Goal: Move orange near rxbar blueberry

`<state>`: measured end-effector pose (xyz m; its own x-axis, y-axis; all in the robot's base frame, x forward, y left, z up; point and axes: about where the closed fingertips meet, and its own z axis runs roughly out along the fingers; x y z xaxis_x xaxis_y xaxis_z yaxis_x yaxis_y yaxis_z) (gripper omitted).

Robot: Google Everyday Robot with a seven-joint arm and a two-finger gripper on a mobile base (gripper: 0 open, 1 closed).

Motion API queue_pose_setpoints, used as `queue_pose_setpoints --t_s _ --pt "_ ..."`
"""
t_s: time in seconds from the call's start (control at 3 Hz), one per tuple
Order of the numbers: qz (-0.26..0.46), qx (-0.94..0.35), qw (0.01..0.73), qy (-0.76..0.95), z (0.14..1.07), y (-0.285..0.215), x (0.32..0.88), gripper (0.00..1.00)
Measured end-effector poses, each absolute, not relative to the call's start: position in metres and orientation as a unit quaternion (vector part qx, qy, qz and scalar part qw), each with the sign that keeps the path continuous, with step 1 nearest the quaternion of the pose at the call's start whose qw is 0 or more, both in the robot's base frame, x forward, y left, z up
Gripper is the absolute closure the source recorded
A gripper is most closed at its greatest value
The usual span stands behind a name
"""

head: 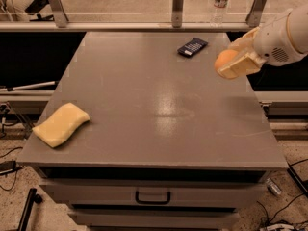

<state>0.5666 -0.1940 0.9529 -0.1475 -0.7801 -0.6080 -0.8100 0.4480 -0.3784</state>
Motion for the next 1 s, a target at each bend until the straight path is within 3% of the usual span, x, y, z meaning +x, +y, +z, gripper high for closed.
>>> queue_pose_setpoints --t_s 0.33,1.0 --pt "0.064 -0.447 0.422 0.786 0.947 -0.197 0.602 1.0" --pt "0.079 -0.439 0.457 0.77 0.955 -0.193 0.629 1.0"
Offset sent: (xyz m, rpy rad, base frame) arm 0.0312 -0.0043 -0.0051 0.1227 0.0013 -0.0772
